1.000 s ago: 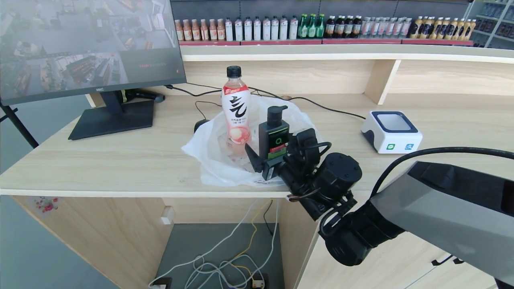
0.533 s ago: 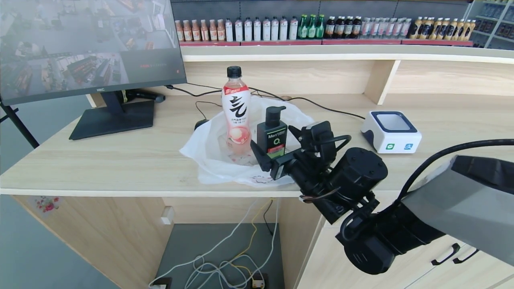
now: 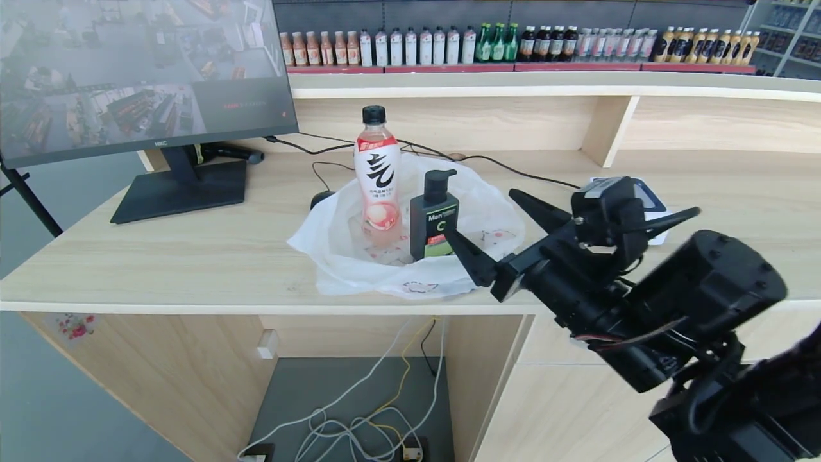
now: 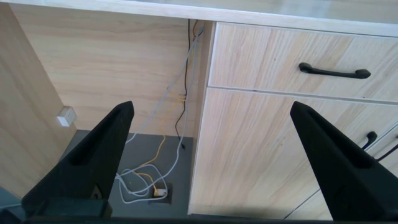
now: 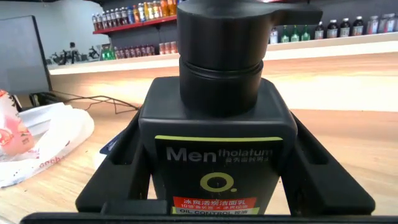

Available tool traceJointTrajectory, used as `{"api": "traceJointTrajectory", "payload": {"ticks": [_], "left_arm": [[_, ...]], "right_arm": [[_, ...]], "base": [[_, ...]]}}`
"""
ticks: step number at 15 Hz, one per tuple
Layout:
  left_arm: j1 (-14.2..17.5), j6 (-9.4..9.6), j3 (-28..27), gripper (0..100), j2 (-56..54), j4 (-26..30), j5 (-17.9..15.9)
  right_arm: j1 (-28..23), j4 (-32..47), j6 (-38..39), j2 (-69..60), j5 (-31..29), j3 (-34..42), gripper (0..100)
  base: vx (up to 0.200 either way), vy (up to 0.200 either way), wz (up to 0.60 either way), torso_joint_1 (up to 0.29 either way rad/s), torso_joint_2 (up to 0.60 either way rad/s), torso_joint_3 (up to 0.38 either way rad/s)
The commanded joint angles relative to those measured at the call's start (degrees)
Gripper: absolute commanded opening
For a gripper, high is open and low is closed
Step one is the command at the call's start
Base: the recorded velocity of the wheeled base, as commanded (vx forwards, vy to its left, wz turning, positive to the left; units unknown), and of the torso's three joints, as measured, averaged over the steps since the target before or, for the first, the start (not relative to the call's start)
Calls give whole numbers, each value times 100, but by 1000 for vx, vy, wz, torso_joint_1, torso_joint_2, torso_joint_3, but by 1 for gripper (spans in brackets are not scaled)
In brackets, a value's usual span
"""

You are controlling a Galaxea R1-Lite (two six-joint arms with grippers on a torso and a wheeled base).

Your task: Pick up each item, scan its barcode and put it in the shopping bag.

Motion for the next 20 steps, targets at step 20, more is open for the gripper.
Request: {"api": "traceJointTrajectory", "payload": {"ticks": [20], "left_arm": [[2, -72, 0, 100, 1, 0, 10]], "right_arm": [[289, -67, 5, 140, -3, 25, 0]], "base": [[-30, 110, 0, 4, 3, 0]]}}
